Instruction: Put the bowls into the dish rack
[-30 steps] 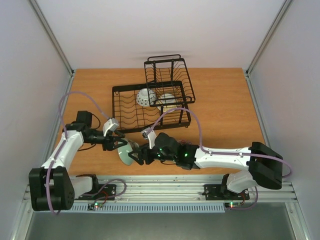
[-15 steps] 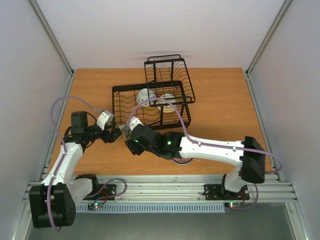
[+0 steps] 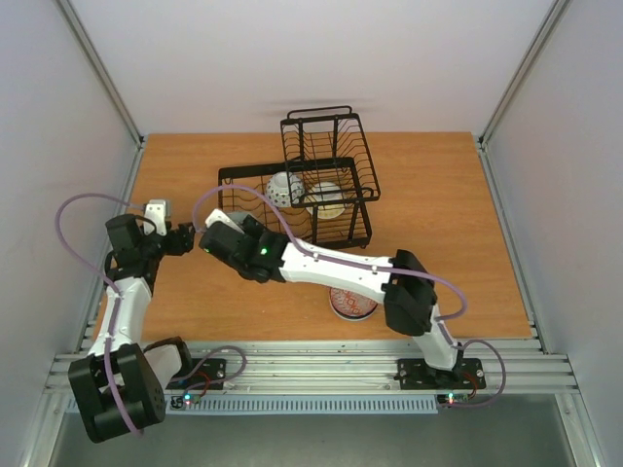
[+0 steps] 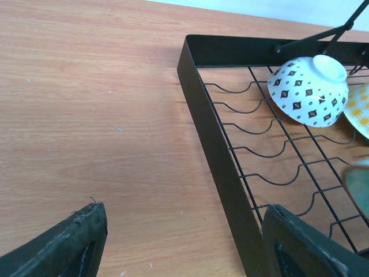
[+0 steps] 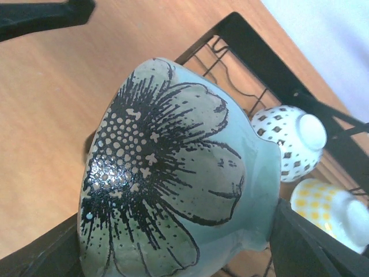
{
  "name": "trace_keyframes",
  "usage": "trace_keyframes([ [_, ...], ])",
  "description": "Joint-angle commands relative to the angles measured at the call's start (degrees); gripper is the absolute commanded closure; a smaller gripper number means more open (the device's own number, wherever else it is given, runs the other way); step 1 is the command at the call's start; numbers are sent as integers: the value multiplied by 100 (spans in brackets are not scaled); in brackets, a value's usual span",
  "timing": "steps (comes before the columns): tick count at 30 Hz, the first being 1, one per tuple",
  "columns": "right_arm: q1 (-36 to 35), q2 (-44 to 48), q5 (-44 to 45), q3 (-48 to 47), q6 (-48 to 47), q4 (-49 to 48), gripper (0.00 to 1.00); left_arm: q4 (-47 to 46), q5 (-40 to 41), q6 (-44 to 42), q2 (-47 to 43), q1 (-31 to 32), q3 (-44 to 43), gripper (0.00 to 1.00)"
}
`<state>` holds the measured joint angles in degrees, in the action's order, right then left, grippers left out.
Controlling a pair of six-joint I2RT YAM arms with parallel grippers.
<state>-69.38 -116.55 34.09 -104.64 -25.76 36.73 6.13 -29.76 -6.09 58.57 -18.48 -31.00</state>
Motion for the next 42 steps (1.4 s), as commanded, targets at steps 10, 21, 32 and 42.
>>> trace_keyframes([
  [10,745,-2265,1299,-3242,-18,2240,99,-449,-45,210,308,-94,-18,25],
  [21,1161,-3087,1639,-4371,633,3790,99,-363,-144,151,612,-94,-142,25],
  [32,1430,-3326,1544,-4324,1150,4581,99,-379,-161,141,651,-94,-143,25],
  [42,1454,-3480,1458,-4320,1222,4645,59,-377,-188,131,669,-91,-150,24],
])
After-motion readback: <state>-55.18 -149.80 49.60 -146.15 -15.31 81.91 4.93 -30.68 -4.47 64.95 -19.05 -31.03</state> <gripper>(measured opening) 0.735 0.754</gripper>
